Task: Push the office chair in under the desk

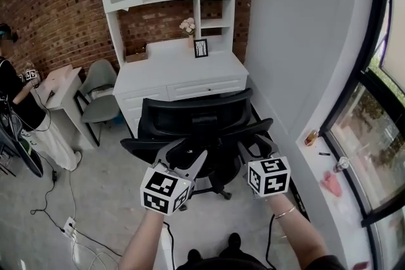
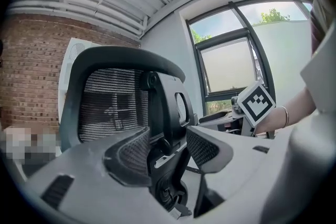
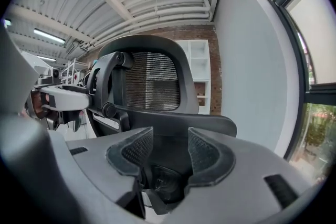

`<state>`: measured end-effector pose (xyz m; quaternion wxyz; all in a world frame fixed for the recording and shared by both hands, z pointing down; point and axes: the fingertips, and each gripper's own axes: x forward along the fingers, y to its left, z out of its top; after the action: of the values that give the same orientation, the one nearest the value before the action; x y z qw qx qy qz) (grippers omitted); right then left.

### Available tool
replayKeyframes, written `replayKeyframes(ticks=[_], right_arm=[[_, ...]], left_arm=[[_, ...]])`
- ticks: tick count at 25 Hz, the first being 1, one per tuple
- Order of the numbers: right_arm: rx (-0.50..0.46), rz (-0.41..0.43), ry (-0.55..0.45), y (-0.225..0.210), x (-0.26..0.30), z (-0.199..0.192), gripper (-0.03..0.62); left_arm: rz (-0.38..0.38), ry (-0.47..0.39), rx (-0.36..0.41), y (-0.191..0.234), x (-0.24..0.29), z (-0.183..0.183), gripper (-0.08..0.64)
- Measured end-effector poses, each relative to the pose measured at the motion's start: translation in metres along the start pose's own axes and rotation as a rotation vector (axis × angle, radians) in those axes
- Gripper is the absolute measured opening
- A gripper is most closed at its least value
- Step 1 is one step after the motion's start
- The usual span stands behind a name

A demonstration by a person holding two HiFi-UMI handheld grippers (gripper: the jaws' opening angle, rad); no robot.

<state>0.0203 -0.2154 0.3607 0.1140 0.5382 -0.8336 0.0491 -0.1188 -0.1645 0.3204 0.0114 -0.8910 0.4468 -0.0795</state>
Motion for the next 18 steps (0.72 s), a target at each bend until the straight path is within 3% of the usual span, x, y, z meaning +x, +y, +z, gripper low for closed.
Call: replayKeyframes(ticks=[4, 10, 14, 18], right_arm=[[-0.088, 0.019, -0.016, -0.015, 0.001, 0.004, 0.189], [-0.426, 0.09, -0.052, -0.016, 0.004, 0.022, 0.198], [-0.616, 0.167, -0.042, -0.008, 0.011, 0.027, 0.201], [-0.806, 0.244, -0.019, 0.007, 0.018, 0.024, 0.209]], left_arm=[[0.029, 0.04, 0.052, 0.007, -0.007, -0.007, 0.206], [0.082, 0.177, 0.222, 0.031, -0.015, -0.021, 0.216], [0.024, 0.324, 0.443, 0.028, -0.012, -0.036, 0.216], [0.02, 0.471, 0.663, 0.036, -0.012, -0.042, 0.23]])
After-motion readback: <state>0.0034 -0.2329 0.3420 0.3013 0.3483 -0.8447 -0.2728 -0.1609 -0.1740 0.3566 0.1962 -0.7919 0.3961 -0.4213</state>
